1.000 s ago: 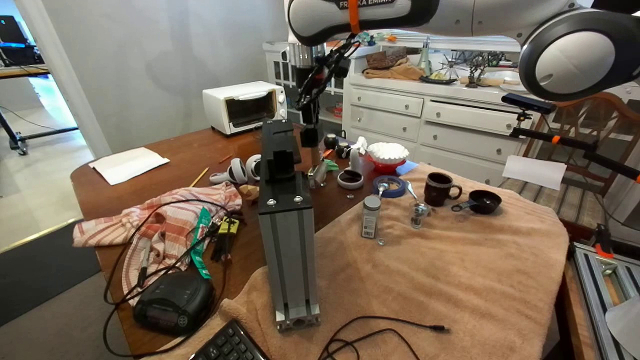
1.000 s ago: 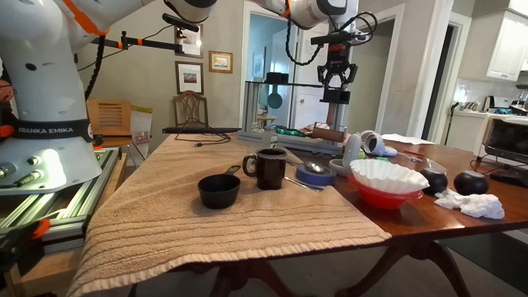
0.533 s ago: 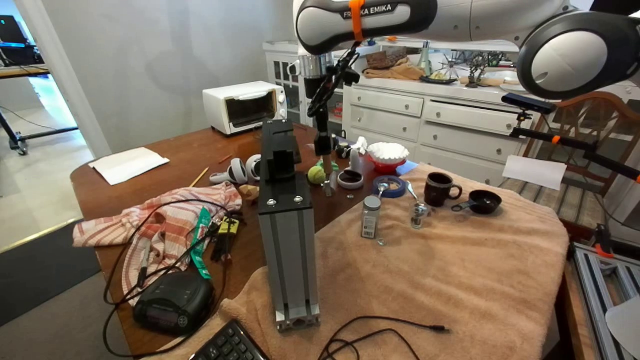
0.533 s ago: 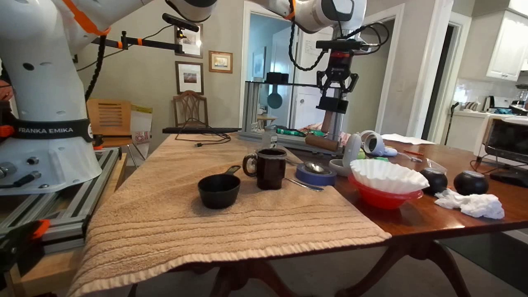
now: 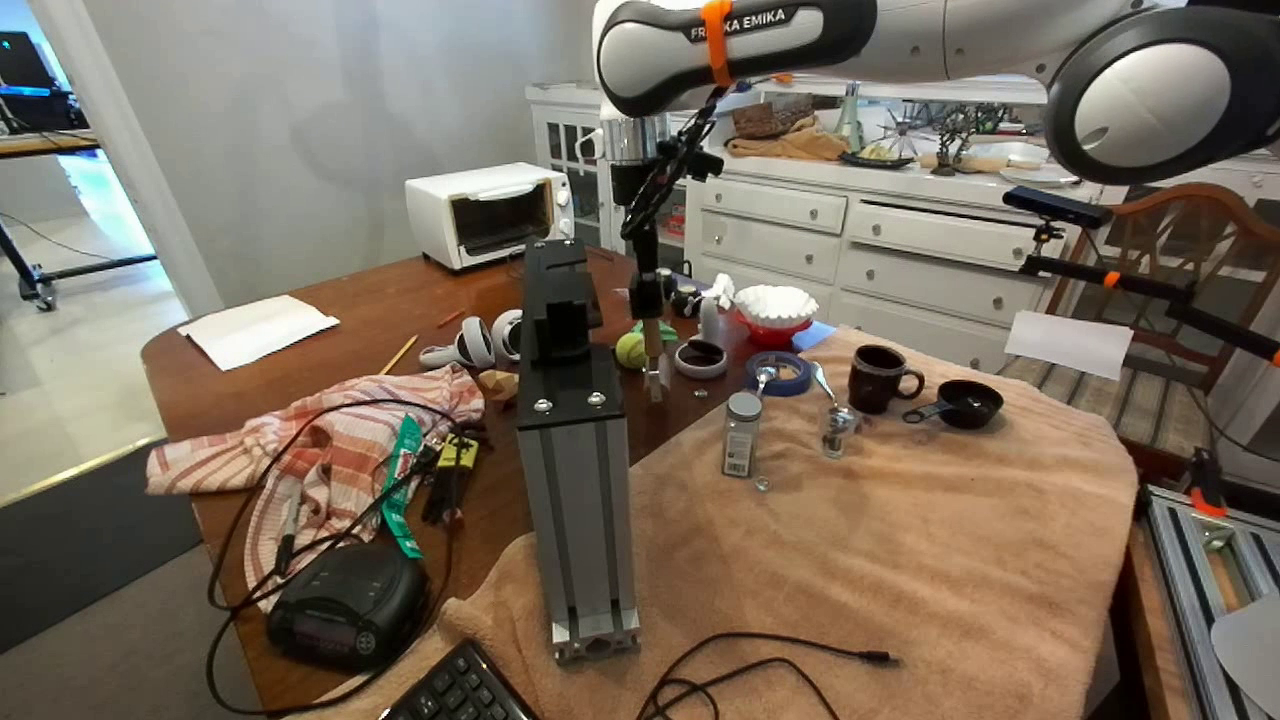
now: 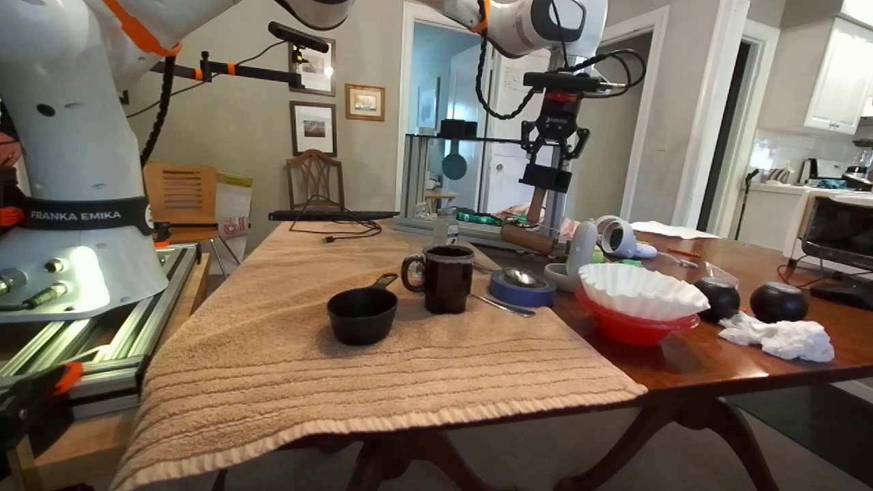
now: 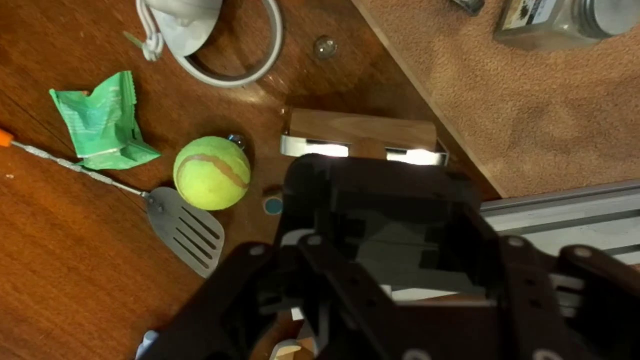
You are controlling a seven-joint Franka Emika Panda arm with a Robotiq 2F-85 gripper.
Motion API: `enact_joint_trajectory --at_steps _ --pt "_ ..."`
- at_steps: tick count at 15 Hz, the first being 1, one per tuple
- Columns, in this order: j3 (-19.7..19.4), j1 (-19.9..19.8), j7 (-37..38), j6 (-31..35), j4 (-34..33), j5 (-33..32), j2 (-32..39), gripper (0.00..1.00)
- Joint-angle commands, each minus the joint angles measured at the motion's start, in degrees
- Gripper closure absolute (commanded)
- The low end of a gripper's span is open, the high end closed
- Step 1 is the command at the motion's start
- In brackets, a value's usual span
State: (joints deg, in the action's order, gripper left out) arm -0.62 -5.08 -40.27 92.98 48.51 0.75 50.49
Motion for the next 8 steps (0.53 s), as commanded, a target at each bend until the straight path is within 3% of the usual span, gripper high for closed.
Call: enact_joint_trajectory --at_steps 1,8 --pt "-0.64 0.06 5.7 0.81 7.37 1.14 -5.06 0.66" --pt "-0.9 0.44 13.05 10.04 13.81 0.86 -7.38 0.66"
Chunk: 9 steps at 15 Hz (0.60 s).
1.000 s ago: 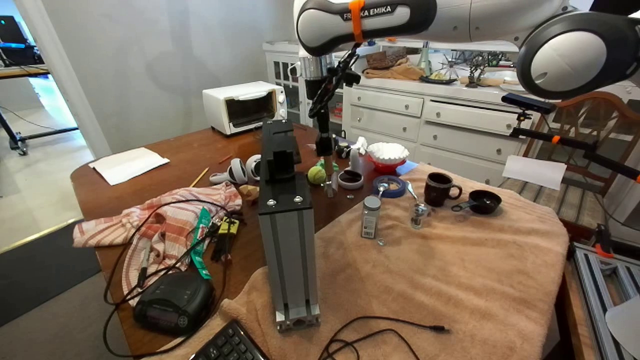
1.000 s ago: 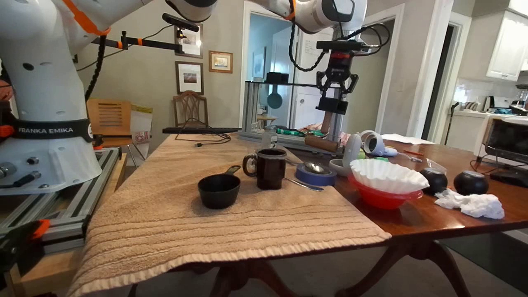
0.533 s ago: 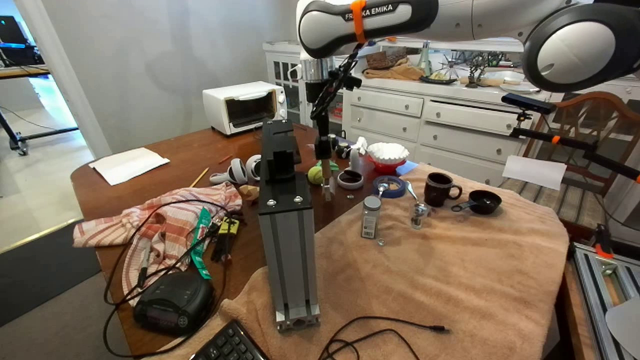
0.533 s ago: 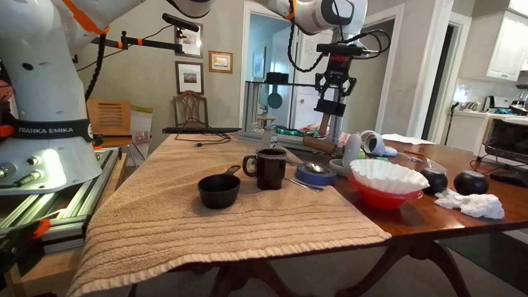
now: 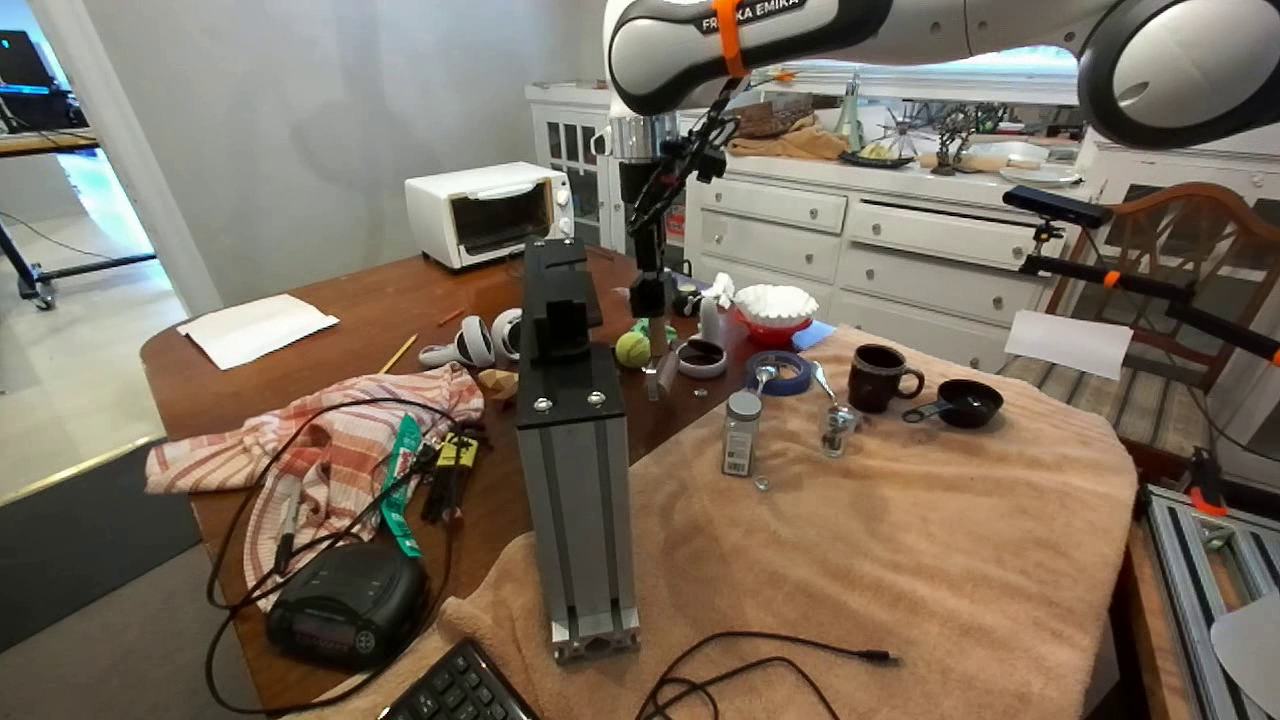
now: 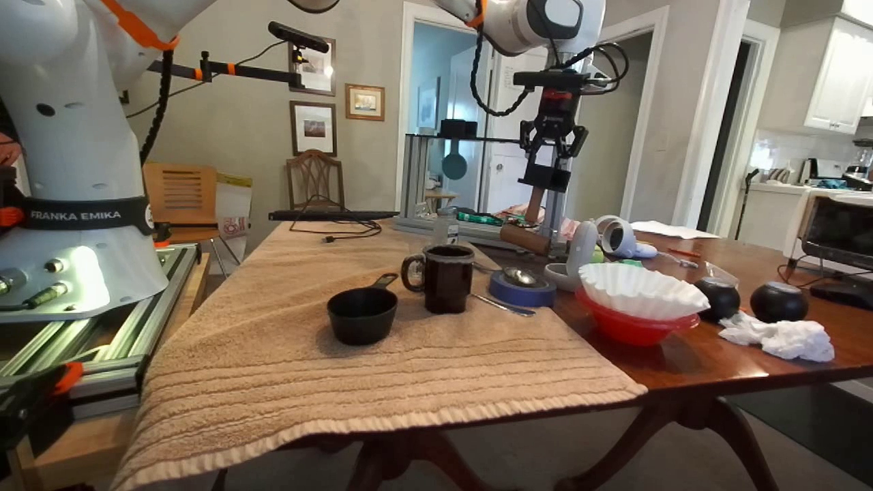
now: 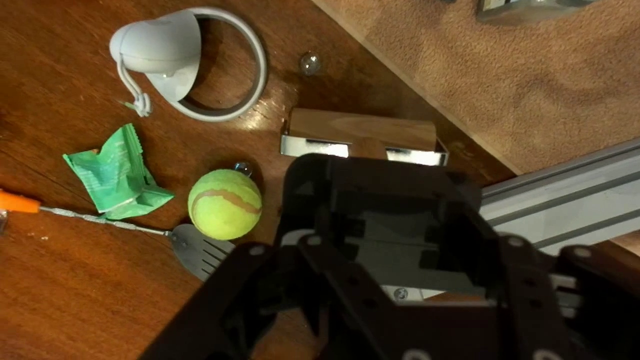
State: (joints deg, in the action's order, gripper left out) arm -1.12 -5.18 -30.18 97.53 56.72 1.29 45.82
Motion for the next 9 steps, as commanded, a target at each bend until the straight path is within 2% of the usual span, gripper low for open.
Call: enact_joint_trajectory --at_steps 1,2,5,6,9 --pt "-0.43 0.6 3.65 7.04 6.46 0.19 -2.85 0.66" --pt "1.42 -0.78 2.05 3.48 1.68 -1.04 -0.32 0.41" --pt "1.39 -0.71 2.99 5.62 3.34 -1.02 -0.47 0.41" --pt "1.29 -0.46 3.11 4.66 2.5 -1.37 -0.39 0.66" --pt "2.43 -2.02 1.4 5.65 4.48 -0.24 -1.0 0.66"
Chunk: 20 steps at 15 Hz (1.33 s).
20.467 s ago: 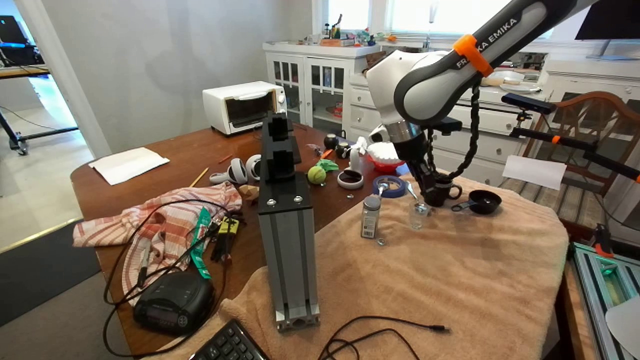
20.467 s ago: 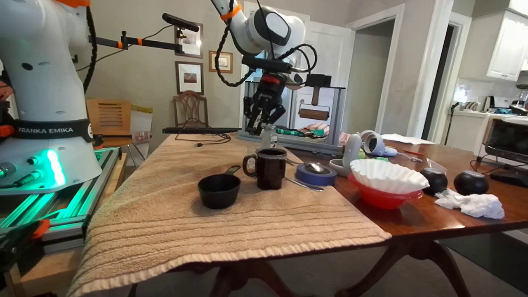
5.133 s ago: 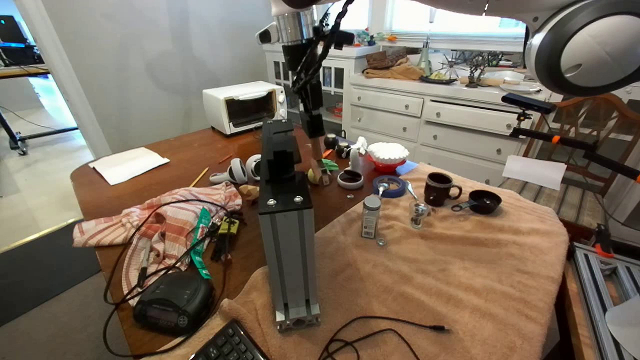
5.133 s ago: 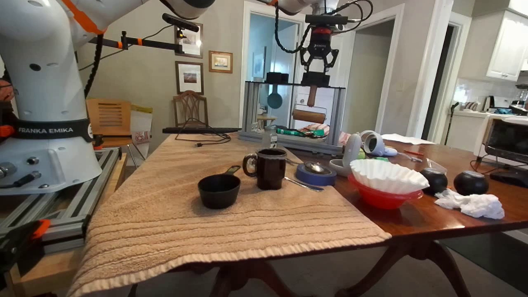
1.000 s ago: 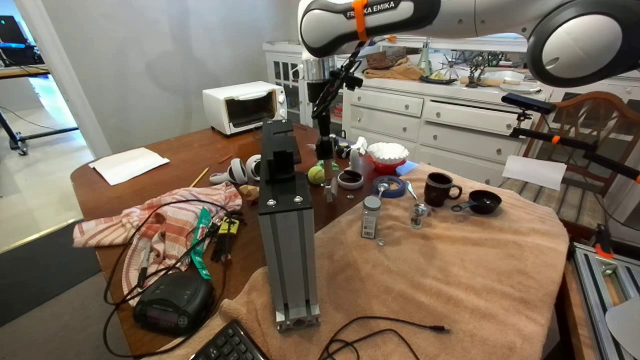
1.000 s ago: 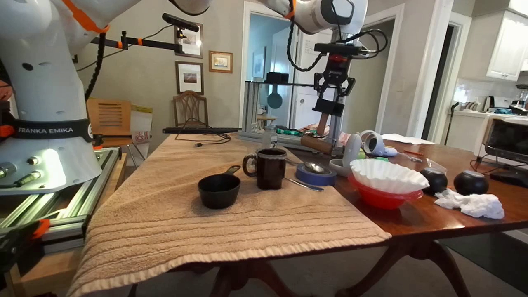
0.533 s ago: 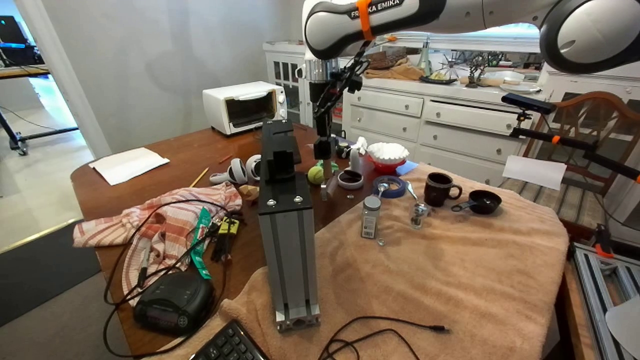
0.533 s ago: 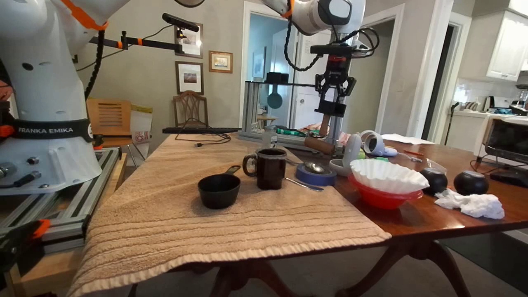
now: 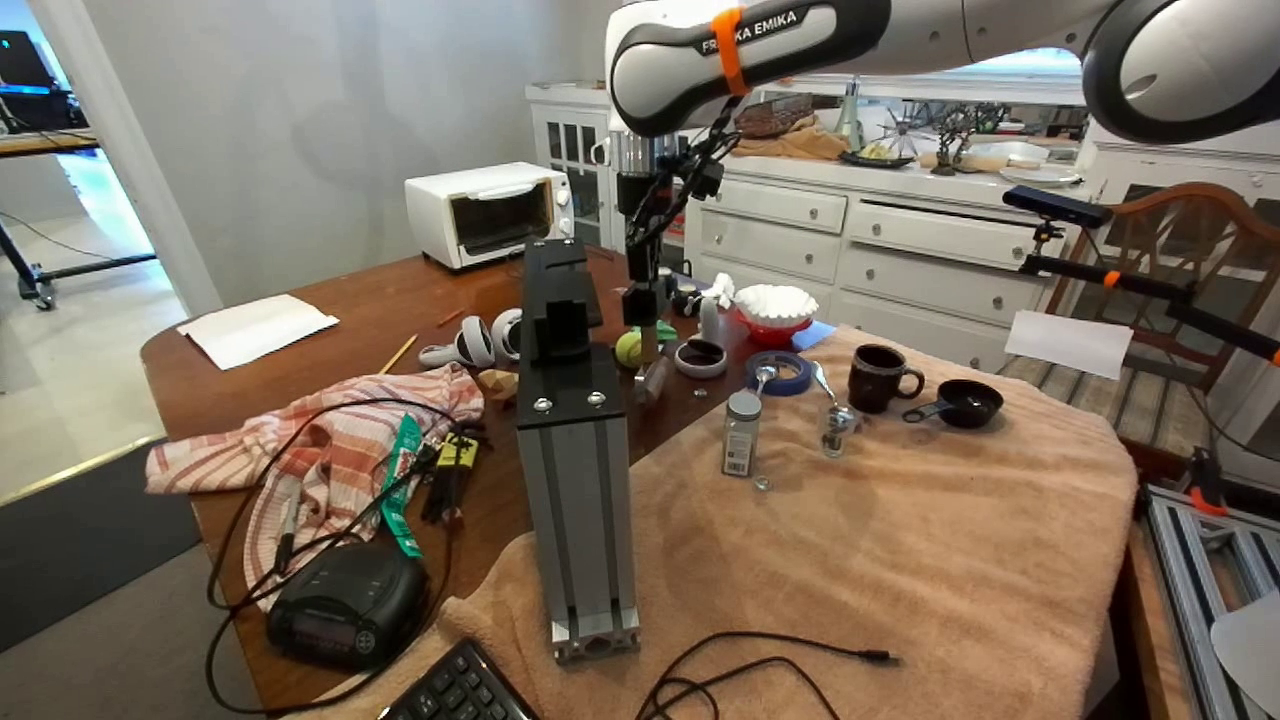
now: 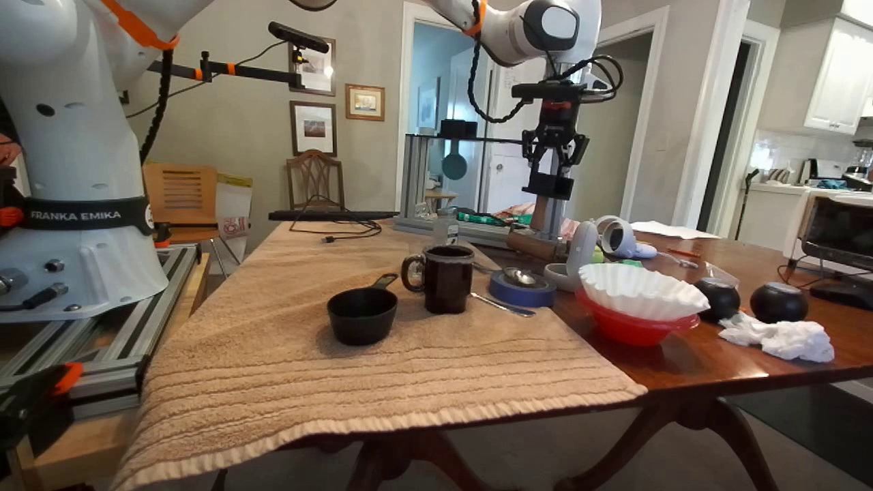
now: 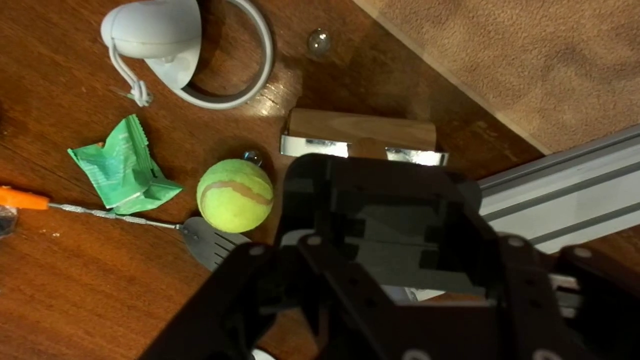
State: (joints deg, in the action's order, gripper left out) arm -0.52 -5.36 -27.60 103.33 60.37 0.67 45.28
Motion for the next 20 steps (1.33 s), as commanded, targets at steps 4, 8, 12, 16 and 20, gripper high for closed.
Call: enact_joint_trajectory --at_steps 4,8,12,16,20 --pt "3.08 -4.43 -1.19 2.16 6.85 2.92 -2.95 0.66" --pt "3.33 -5.91 0.92 7.36 12.64 5.35 -6.14 0.66" --pt "3.39 -4.93 0.8 14.44 17.65 4.91 -8.58 0.66" --pt "2.18 -2.8 5.89 19.74 22.17 3.04 -11.04 0.66" --pt "1.47 -1.01 7.81 22.28 25.2 -0.08 -12.13 0.66"
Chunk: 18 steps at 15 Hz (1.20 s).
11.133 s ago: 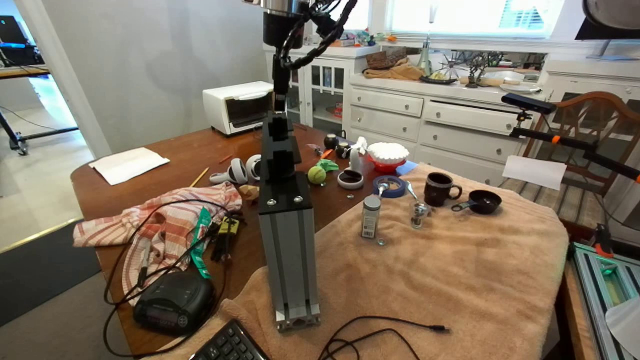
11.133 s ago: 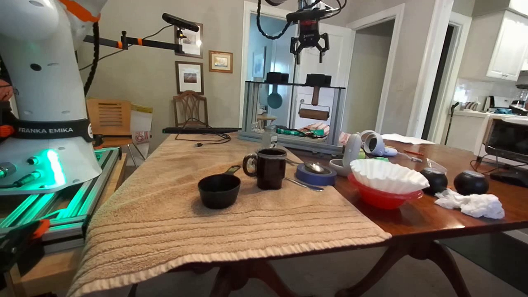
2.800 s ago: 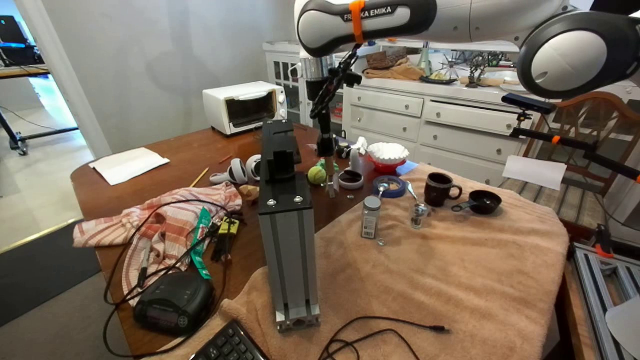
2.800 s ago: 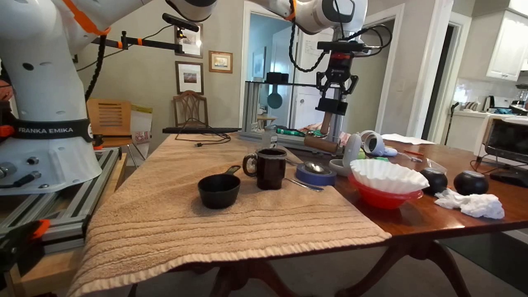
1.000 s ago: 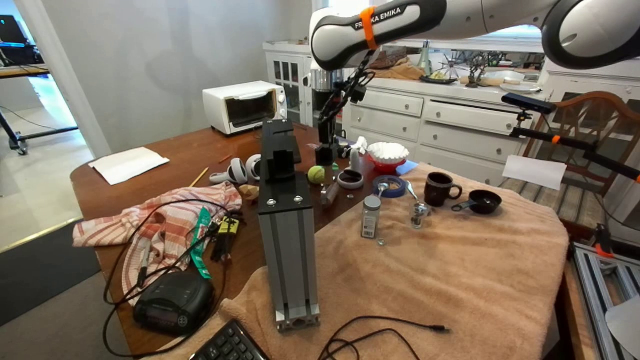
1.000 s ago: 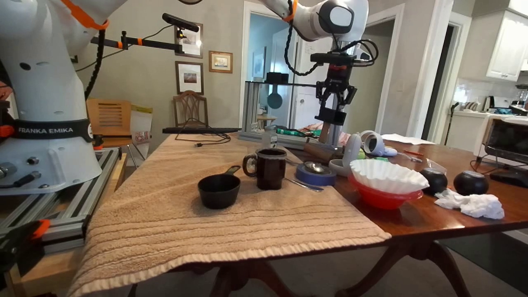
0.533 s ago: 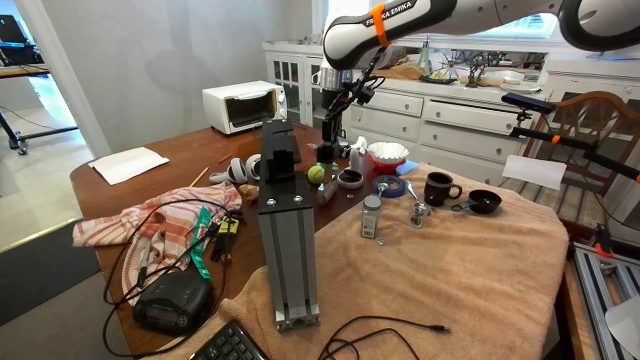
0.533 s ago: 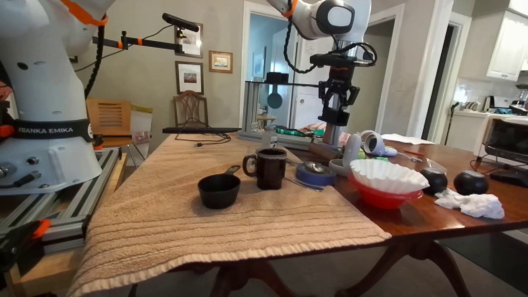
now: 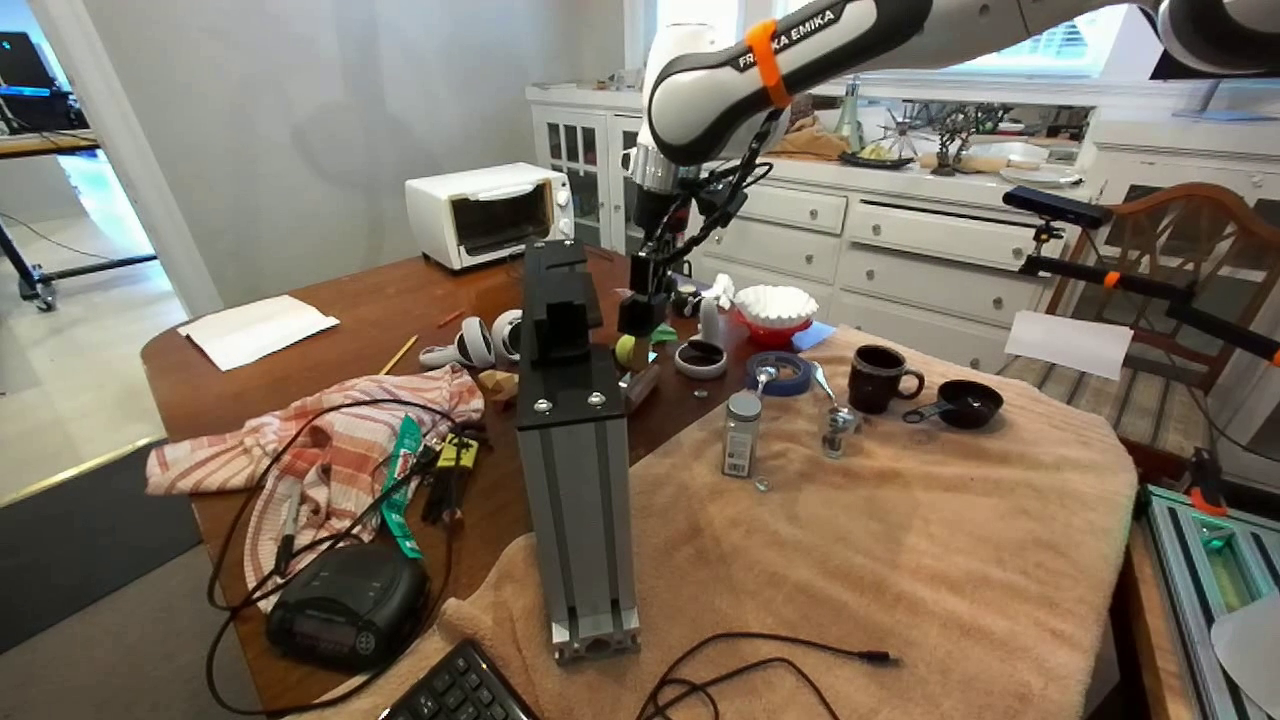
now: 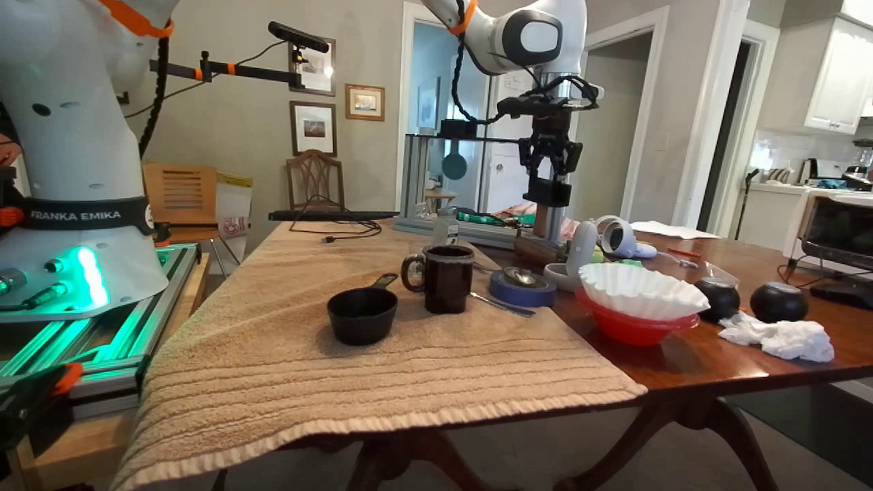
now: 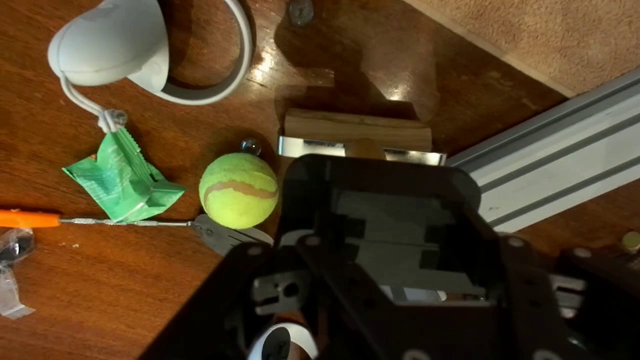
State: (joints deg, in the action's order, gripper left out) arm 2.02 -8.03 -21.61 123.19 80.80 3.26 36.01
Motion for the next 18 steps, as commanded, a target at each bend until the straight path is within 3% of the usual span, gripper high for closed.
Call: enact_joint_trajectory --at_steps 1,7,18 --pt "-1.57 2.3 2.41 2.53 5.47 -4.19 -3.16 0.66" --pt "-3.57 4.29 3.48 1.16 8.83 -12.33 -4.91 0.66" --pt "-2.44 1.49 -8.27 -3.88 12.62 -12.73 -6.0 0.66"
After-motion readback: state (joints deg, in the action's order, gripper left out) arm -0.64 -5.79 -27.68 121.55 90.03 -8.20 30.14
